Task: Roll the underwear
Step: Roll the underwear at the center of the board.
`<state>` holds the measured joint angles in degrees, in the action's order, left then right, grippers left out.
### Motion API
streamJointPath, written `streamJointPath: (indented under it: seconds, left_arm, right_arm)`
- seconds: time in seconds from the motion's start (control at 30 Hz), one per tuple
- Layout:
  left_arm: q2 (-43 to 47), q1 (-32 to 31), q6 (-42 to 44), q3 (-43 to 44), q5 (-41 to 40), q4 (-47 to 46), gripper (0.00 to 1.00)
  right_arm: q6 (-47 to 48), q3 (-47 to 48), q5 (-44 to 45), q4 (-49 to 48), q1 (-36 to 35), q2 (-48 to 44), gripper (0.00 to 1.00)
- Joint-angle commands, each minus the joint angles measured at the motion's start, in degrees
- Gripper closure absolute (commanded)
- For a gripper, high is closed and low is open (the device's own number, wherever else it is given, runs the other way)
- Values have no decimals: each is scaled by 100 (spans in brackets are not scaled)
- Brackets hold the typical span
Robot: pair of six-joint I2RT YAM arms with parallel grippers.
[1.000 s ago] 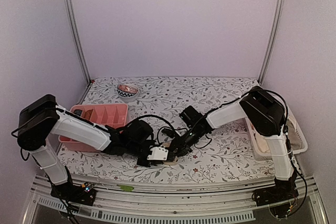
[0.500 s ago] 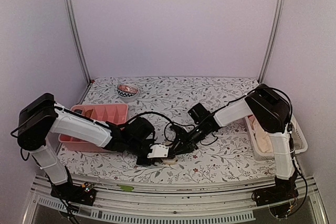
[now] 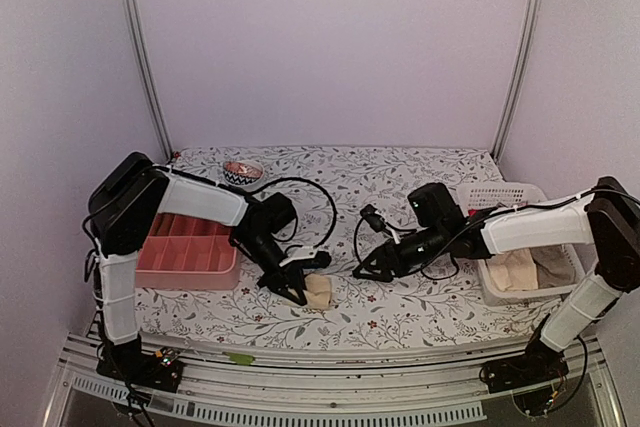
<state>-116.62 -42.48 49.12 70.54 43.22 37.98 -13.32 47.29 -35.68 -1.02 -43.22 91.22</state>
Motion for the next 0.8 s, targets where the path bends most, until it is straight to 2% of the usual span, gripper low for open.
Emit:
streamJointPath:
  seconds: [0.0,0.23,0.53,0.6,0.77]
  left_arm:
    - [-1057,184,786,527,675,1965,97]
    - [-1663,380,985,1224,904,2602,97]
    - [-1784,390,874,1356,962,2627,97]
    - [-1802,394,863,1367,960,2632,97]
    - [-1805,413,844,1385,960,2626,96]
  right_arm:
    - [1202,-145,1183,-195,-662,-61,38]
    - [2270,601,1858,-292,-1652,790,34]
    - [3083,1181,2291,-359,-2027,1695,33]
    - [3180,1240,2294,-330,-2042,1815,40]
    - [3247,1416,2401,-168,-2137,2170,66]
